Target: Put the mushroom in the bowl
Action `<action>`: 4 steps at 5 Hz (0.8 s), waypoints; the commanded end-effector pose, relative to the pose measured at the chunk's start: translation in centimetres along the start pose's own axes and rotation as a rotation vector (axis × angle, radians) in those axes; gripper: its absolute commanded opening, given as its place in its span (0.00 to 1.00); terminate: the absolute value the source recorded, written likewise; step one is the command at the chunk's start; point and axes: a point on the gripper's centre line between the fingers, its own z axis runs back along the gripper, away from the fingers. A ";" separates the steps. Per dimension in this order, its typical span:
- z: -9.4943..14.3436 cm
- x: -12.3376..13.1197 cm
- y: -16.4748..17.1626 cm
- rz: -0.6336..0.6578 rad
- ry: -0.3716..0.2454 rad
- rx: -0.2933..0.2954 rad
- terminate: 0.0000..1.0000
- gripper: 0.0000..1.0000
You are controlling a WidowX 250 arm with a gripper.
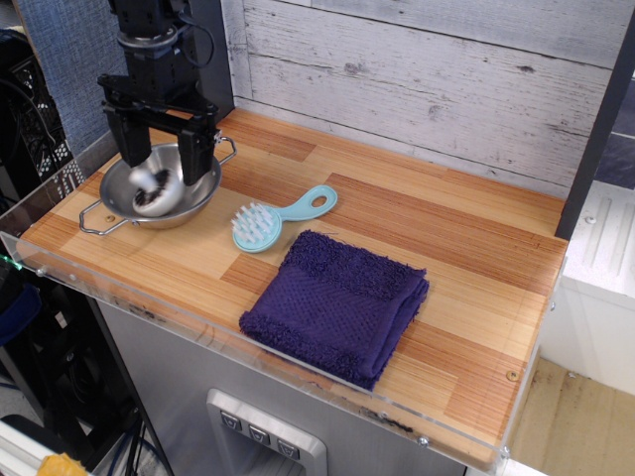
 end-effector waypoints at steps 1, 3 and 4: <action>5.8 -0.5 -1.8 -0.067 -0.111 0.001 0.00 1.00; 9.6 0.1 -4.5 -0.145 -0.124 -0.039 0.00 1.00; 10.5 0.1 -5.2 -0.130 -0.110 -0.050 0.00 1.00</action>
